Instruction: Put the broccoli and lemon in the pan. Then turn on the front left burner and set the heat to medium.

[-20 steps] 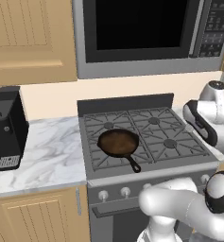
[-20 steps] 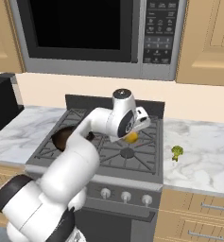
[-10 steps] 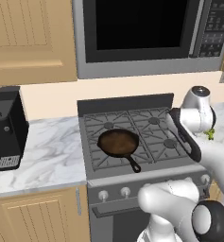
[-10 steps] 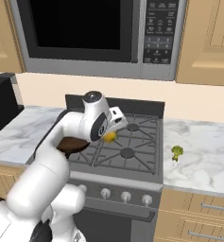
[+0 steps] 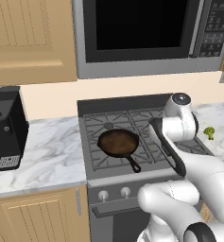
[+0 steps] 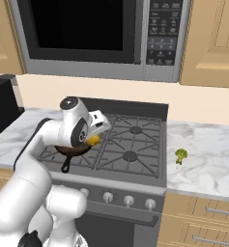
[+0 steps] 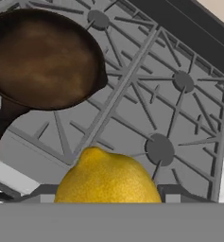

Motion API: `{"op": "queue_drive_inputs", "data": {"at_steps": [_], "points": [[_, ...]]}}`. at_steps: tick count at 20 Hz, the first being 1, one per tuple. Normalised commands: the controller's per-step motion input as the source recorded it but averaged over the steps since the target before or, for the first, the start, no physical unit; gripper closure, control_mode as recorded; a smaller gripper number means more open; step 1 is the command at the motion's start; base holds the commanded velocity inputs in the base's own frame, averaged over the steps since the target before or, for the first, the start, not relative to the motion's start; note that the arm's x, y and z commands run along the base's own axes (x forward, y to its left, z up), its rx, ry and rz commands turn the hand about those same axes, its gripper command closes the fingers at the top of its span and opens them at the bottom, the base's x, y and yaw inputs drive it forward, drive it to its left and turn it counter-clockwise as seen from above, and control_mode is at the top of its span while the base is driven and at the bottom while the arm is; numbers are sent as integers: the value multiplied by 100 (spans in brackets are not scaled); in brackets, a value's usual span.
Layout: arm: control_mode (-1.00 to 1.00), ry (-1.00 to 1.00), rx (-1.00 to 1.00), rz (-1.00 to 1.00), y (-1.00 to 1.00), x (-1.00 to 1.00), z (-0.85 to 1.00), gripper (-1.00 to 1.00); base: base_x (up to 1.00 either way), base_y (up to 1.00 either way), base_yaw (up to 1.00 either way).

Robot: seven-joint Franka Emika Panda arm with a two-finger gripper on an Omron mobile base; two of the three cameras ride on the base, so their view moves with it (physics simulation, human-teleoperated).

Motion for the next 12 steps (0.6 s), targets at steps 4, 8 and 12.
{"op": "queue_drive_inputs", "data": {"at_steps": [4,8,12], "points": [[-100,-3,0,0,44,0,0,100,0,0,0],[-100,0,0,0,46,0,0,100,0,0,0],[-100,0,0,0,42,0,0,100,0,0,0]]}}
